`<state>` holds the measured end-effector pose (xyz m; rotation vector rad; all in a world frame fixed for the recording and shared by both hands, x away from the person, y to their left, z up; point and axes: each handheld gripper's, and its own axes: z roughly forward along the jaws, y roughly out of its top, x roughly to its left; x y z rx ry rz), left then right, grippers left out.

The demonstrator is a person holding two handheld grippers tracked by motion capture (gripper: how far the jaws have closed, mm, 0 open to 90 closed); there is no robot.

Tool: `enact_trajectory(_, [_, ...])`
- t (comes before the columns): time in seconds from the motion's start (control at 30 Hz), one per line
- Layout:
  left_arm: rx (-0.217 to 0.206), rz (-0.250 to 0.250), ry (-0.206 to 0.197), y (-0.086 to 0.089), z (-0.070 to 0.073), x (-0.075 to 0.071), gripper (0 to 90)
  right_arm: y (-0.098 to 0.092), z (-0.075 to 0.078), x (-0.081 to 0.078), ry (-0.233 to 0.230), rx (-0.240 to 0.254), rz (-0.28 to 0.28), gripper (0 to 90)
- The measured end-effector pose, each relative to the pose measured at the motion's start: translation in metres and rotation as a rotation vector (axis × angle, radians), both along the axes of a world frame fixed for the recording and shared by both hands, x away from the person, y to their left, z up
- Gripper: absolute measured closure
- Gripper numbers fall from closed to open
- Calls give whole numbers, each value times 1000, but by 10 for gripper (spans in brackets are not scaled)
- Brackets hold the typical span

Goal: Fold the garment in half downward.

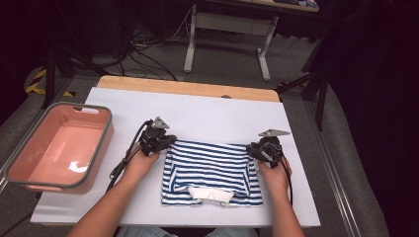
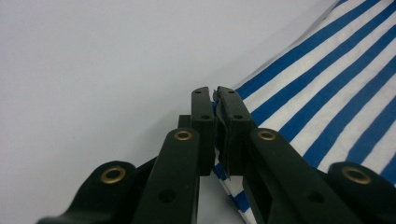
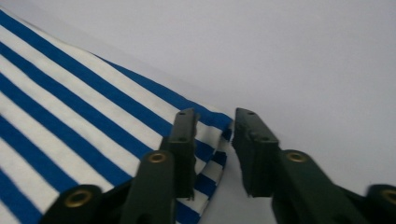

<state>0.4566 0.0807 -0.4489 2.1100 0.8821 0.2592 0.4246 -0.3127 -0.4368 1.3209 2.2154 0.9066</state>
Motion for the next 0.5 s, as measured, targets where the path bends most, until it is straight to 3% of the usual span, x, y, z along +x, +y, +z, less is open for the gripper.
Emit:
enact_trajectory(0.07, [-23,-6,12,3,1,0,859,-1,8,-6,-36,29,0,504])
enact_trajectory(0.17, [-37,-12,18,4,1,0,856,1,20,-17,-82,99,53,361])
enact_trajectory(0.27, [-54,-14,27,6,2,0,853,12,27,-26,-119,96,93,243])
enact_trajectory(0.37, [-61,-20,18,7,3,0,851,25,33,-34,-116,82,119,198])
enact_trajectory(0.5, [-69,-26,18,8,4,0,847,39,41,-44,-140,100,163,194])
